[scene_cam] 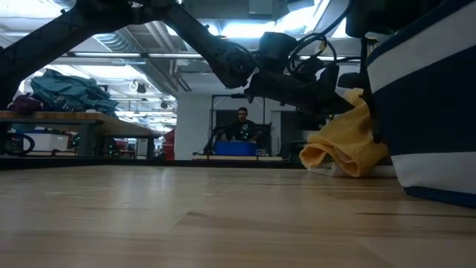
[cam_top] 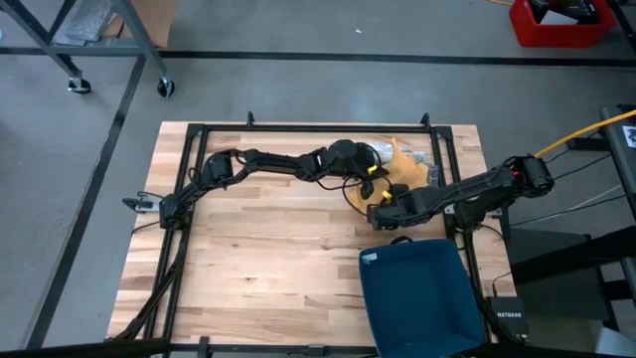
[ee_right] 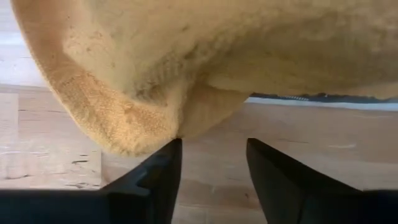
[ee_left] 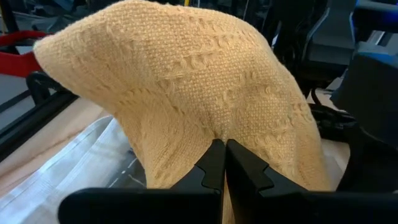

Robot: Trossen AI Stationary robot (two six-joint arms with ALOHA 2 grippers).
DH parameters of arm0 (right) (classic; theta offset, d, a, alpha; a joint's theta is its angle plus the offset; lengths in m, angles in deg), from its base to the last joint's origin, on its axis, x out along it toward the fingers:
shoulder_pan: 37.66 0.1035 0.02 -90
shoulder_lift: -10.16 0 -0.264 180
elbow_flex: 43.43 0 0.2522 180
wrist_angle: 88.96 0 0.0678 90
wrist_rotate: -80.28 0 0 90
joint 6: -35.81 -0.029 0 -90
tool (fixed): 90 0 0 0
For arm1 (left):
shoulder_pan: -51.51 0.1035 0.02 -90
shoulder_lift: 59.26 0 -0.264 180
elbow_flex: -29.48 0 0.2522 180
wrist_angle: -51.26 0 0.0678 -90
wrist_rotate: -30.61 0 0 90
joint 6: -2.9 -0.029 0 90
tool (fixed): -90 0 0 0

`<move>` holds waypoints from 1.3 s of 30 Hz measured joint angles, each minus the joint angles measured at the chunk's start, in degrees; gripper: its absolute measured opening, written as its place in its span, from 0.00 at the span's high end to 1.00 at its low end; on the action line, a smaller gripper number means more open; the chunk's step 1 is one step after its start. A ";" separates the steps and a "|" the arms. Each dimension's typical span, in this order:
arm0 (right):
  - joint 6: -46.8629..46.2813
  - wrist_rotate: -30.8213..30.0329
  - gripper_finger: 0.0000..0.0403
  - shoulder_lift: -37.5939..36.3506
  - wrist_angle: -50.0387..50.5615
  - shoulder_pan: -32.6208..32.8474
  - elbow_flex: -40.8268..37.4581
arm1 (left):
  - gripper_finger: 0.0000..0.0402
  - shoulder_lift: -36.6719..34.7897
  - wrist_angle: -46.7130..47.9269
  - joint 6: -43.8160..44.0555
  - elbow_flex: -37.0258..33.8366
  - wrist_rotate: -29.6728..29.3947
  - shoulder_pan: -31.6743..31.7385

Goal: Fold towel
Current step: Stack the yellow towel on top of the gray towel

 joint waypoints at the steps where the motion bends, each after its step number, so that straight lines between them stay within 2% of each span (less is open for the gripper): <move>1: 0.29 0.00 0.53 0.00 0.09 0.00 0.00 | 0.99 0.00 0.00 0.07 0.00 0.06 0.14; 4: 0.85 0.53 0.48 0.00 0.18 0.11 0.00 | 0.99 0.00 0.02 0.27 0.00 0.06 0.77; 8: 0.61 1.20 0.46 -0.91 0.73 0.17 0.78 | 0.99 0.00 0.18 0.26 0.00 0.04 1.67; 12: 1.04 -6.87 0.46 -2.92 5.82 0.20 6.02 | 0.99 0.00 2.91 -3.07 0.00 0.01 2.38; 20: 5.22 -19.90 0.46 -5.66 28.24 0.14 18.07 | 0.99 0.00 3.62 -4.43 -0.04 -0.11 2.87; 26: 5.41 -26.03 0.46 -5.68 35.49 0.09 18.54 | 0.99 0.00 3.63 -4.53 -0.04 -0.11 2.40; 34: 9.62 -24.06 0.46 -6.13 38.18 0.09 14.04 | 0.99 0.00 3.63 -9.52 -0.04 0.29 1.09; 39: 6.70 -21.15 0.46 -9.09 38.36 -1.17 9.51 | 0.99 0.00 3.72 -11.56 -0.04 0.83 0.14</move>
